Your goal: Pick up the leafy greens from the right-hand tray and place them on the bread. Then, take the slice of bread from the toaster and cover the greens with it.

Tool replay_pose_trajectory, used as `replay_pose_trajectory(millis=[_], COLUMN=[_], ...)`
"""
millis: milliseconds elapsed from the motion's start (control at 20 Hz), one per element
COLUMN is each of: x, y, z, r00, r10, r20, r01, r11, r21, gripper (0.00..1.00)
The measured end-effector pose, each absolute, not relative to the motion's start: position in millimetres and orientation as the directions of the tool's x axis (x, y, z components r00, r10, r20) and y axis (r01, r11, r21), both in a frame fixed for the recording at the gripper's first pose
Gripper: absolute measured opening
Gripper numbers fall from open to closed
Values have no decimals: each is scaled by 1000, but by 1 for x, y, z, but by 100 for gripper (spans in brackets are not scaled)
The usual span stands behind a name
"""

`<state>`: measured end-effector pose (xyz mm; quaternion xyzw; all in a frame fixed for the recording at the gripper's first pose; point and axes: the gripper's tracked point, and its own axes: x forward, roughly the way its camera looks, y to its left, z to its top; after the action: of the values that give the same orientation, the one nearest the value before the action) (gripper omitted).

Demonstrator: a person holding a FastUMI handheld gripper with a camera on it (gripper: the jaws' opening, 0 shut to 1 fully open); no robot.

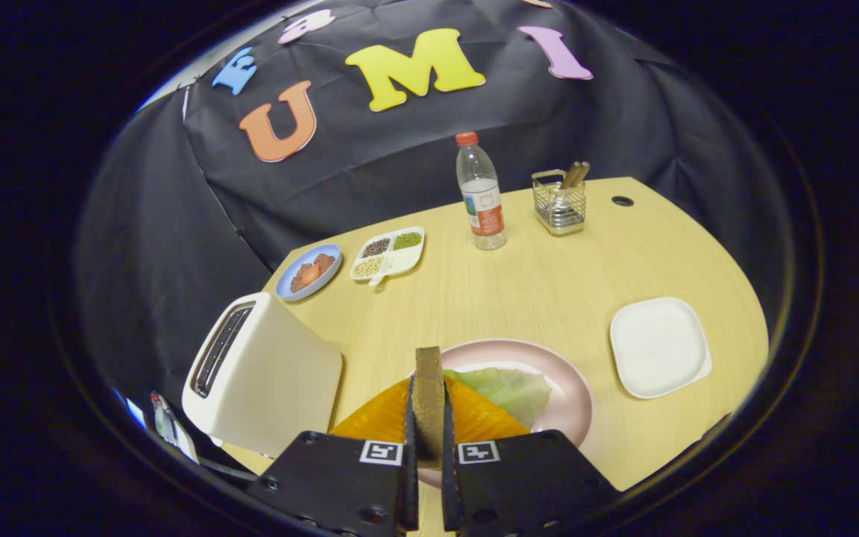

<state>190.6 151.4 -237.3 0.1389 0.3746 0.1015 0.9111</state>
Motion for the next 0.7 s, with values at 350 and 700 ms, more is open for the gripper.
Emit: replay_pose_trajectory(millis=[350,700], x=[194,199], y=[112,95], z=[-268,-287], r00=[728,722], r10=[258,276], r20=[-635,-634], r01=[-97,-86], r11=[956,946], r21=[278,313], gripper=[18,41])
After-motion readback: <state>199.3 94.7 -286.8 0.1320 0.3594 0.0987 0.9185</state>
